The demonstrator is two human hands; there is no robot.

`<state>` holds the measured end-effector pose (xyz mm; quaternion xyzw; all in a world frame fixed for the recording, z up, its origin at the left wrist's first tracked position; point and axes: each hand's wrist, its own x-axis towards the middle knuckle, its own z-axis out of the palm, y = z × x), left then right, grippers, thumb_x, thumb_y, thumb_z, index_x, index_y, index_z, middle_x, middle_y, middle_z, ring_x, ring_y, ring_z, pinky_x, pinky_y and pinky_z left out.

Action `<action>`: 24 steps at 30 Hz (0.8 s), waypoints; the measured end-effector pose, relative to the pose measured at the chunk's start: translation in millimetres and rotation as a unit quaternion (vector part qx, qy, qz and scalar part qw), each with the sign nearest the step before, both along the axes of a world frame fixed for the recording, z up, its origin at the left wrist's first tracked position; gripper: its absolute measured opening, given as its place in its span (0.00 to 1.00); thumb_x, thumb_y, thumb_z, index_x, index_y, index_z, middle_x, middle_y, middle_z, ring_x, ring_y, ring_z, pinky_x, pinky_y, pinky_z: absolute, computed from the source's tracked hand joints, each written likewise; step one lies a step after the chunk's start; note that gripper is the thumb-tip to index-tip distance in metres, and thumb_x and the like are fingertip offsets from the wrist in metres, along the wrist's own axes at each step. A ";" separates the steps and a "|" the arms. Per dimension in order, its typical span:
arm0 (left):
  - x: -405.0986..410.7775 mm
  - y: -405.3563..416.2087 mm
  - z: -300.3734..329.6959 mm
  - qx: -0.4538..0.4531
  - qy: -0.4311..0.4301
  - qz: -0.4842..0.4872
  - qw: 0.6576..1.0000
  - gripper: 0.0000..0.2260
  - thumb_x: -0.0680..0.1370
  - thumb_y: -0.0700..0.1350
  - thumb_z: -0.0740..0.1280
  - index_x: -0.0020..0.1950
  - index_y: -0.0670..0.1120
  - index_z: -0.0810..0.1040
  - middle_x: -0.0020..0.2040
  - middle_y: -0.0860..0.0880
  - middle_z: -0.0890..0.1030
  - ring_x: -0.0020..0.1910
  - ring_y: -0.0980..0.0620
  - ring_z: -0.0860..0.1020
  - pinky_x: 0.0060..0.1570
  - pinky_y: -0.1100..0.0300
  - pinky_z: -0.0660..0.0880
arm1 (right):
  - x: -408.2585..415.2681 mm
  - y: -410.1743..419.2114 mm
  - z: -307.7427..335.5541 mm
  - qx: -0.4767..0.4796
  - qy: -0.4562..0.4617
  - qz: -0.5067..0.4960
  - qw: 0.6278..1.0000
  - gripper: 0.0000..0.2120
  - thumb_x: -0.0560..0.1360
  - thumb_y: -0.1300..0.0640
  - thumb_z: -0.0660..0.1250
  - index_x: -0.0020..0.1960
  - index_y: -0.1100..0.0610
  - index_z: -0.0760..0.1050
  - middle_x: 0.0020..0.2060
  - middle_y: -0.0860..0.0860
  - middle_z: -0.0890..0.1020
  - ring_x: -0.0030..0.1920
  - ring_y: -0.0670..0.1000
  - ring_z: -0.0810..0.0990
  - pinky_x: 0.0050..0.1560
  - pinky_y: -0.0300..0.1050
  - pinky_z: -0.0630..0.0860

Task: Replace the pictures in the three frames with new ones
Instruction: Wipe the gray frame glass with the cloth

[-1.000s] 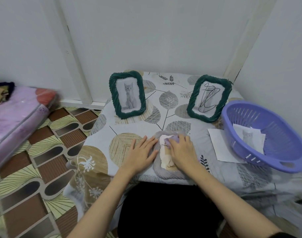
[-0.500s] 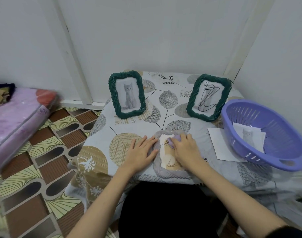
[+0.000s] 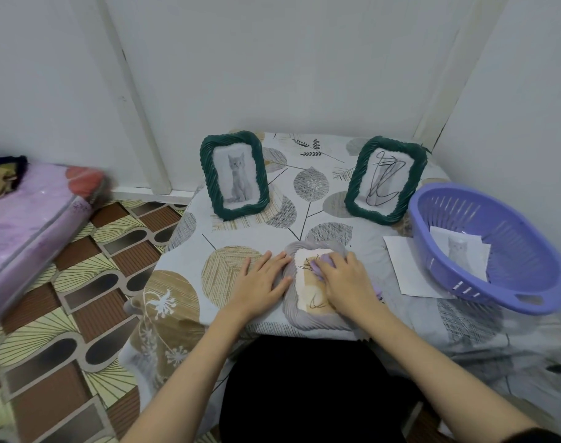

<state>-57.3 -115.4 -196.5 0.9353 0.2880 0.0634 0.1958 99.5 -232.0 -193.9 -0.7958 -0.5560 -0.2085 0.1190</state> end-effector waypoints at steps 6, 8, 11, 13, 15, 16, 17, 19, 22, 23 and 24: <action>-0.8 -0.1 -1.3 -0.003 0.001 0.005 1.000 0.29 0.73 0.65 0.43 0.73 0.59 0.56 0.75 0.61 0.57 0.76 0.58 0.51 0.75 0.50 0.42 | -18.6 -12.5 -5.8 -0.015 0.057 0.145 0.988 0.13 0.67 0.56 0.70 0.51 0.49 0.78 0.49 0.52 0.81 0.38 0.55 0.76 0.42 0.46 0.78; -0.7 -0.1 -1.2 -0.003 0.004 0.003 1.000 0.30 0.72 0.66 0.41 0.73 0.59 0.56 0.75 0.61 0.57 0.76 0.58 0.51 0.74 0.50 0.41 | -15.2 -42.4 -4.5 -0.033 0.039 0.198 0.979 0.12 0.70 0.54 0.64 0.53 0.46 0.77 0.53 0.49 0.80 0.40 0.52 0.74 0.45 0.42 0.75; -0.3 0.3 -0.9 -0.004 0.009 0.000 1.000 0.28 0.74 0.64 0.43 0.73 0.59 0.56 0.75 0.60 0.57 0.76 0.58 0.51 0.74 0.50 0.41 | 1.6 -62.7 0.1 -0.036 -0.002 0.204 0.978 0.15 0.67 0.56 0.64 0.53 0.45 0.78 0.51 0.49 0.80 0.39 0.51 0.73 0.41 0.41 0.75; 0.1 0.2 0.2 -0.002 0.009 -0.001 1.000 0.27 0.74 0.63 0.44 0.73 0.59 0.56 0.75 0.59 0.57 0.76 0.58 0.51 0.74 0.50 0.41 | 8.1 -53.1 1.3 -0.029 -0.016 0.162 0.986 0.16 0.63 0.56 0.66 0.50 0.47 0.79 0.45 0.51 0.82 0.38 0.52 0.70 0.34 0.42 0.77; -0.2 0.0 1.0 -0.003 0.007 -0.002 1.000 0.28 0.74 0.63 0.44 0.73 0.58 0.56 0.75 0.59 0.57 0.76 0.57 0.51 0.74 0.50 0.41 | 2.8 -35.8 1.4 -0.018 -0.020 0.113 0.993 0.16 0.59 0.56 0.69 0.47 0.49 0.79 0.41 0.51 0.82 0.36 0.53 0.73 0.30 0.42 0.76; -0.4 0.0 1.1 -0.003 0.007 -0.001 1.000 0.28 0.74 0.63 0.44 0.73 0.58 0.56 0.75 0.59 0.57 0.76 0.57 0.51 0.74 0.50 0.41 | -3.7 -29.4 -0.2 -0.012 -0.005 0.105 0.994 0.17 0.58 0.57 0.72 0.47 0.49 0.80 0.42 0.52 0.82 0.35 0.55 0.75 0.31 0.44 0.77; -0.6 -0.1 1.0 -0.003 0.006 -0.001 1.000 0.28 0.74 0.63 0.44 0.73 0.58 0.56 0.75 0.59 0.57 0.76 0.57 0.51 0.74 0.50 0.42 | -10.9 -27.0 -2.9 -0.010 0.015 0.110 0.994 0.16 0.60 0.56 0.72 0.48 0.49 0.79 0.43 0.53 0.81 0.35 0.56 0.75 0.34 0.46 0.78; -0.7 0.2 0.5 -0.003 0.007 -0.002 1.000 0.28 0.74 0.63 0.44 0.73 0.58 0.56 0.75 0.59 0.57 0.76 0.57 0.51 0.74 0.49 0.42 | -21.0 -34.8 -6.7 -0.009 0.020 0.144 0.989 0.12 0.68 0.55 0.66 0.51 0.48 0.78 0.48 0.52 0.81 0.37 0.55 0.75 0.42 0.46 0.74; 0.0 0.9 0.4 -0.004 0.010 0.000 1.000 0.28 0.74 0.62 0.45 0.73 0.58 0.57 0.75 0.59 0.57 0.76 0.57 0.51 0.74 0.49 0.42 | -15.3 -60.5 -2.0 -0.027 0.013 0.170 0.985 0.11 0.71 0.54 0.60 0.50 0.47 0.78 0.50 0.48 0.80 0.38 0.52 0.72 0.40 0.43 0.75; 0.1 0.6 0.8 -0.006 0.010 0.000 1.000 0.28 0.74 0.62 0.45 0.73 0.58 0.57 0.75 0.59 0.57 0.76 0.57 0.51 0.74 0.49 0.42 | -8.9 -65.7 1.1 -0.028 0.001 0.166 0.986 0.11 0.70 0.54 0.61 0.48 0.47 0.79 0.48 0.47 0.81 0.36 0.51 0.73 0.37 0.42 0.76; 0.2 0.4 1.2 -0.008 0.009 0.001 1.000 0.28 0.74 0.62 0.45 0.73 0.58 0.57 0.75 0.59 0.57 0.76 0.57 0.51 0.74 0.49 0.42 | -1.5 -67.4 2.9 -0.027 -0.012 0.154 0.988 0.09 0.68 0.55 0.64 0.46 0.48 0.80 0.45 0.47 0.82 0.35 0.52 0.73 0.33 0.42 0.75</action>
